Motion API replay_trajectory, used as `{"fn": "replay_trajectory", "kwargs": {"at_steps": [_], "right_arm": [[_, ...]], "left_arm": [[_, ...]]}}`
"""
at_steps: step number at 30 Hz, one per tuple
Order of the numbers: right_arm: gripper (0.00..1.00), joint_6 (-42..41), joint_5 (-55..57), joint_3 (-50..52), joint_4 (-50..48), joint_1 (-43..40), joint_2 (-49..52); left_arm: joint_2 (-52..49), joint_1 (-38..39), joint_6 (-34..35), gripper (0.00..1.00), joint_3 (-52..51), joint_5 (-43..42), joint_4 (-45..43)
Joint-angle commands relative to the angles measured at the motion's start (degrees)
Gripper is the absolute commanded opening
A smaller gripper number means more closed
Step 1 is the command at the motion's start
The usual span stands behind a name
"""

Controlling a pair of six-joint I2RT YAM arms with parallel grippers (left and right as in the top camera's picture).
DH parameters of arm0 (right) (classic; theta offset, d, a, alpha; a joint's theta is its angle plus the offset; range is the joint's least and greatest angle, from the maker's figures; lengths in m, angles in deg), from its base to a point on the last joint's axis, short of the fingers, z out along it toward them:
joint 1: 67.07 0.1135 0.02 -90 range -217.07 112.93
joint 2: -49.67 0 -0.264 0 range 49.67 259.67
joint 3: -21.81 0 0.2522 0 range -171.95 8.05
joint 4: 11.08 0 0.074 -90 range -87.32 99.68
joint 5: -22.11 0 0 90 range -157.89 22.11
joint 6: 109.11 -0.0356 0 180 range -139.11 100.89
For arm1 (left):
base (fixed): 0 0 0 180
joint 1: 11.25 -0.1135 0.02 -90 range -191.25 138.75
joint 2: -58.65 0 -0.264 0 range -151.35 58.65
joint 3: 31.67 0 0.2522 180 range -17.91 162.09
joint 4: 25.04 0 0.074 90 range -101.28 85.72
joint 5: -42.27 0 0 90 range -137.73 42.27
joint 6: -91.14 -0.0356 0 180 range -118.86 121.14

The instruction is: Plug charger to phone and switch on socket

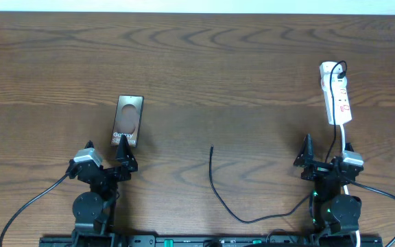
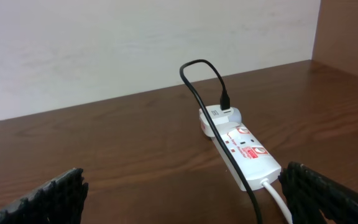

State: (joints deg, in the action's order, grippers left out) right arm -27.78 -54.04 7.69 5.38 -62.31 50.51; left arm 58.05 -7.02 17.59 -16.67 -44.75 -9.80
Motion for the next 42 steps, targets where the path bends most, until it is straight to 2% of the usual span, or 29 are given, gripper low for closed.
{"fn": "replay_trajectory", "kwargs": {"at_steps": [1,10,15,18,24,27,36,39,42], "right_arm": [[0.99,0.6,0.4,0.0,0.3,0.5,-0.4],[0.99,0.6,0.4,0.0,0.3,0.5,-0.4],[0.99,0.6,0.4,0.0,0.3,0.5,-0.4],[0.99,0.6,0.4,0.0,0.3,0.5,-0.4],[0.99,0.6,0.4,0.0,0.3,0.5,-0.4],[0.99,0.6,0.4,0.0,0.3,0.5,-0.4],[0.99,0.6,0.4,0.0,0.3,0.5,-0.4],[0.99,0.6,0.4,0.0,0.3,0.5,-0.4],[0.99,0.6,0.4,0.0,0.3,0.5,-0.4]], "left_arm": [[0.0,0.2,-0.8,0.91,-1.0,1.1,2.3],[0.0,0.2,-3.6,0.91,1.0,1.1,1.9],[-2.1,0.2,-6.6,0.91,7.7,1.2,1.9],[-7.5,0.2,-8.0,0.91,13.9,1.1,2.0],[-26.3,0.2,-11.1,0.91,30.4,0.9,3.8],[-37.9,0.2,-12.4,0.91,40.9,0.7,8.5],[-73.7,0.2,-19.6,0.91,77.6,0.5,36.0],[-83.0,0.2,-20.1,0.92,87.5,0.5,43.8],[-89.6,0.2,-20.1,0.91,93.0,-1.1,48.8]]}}
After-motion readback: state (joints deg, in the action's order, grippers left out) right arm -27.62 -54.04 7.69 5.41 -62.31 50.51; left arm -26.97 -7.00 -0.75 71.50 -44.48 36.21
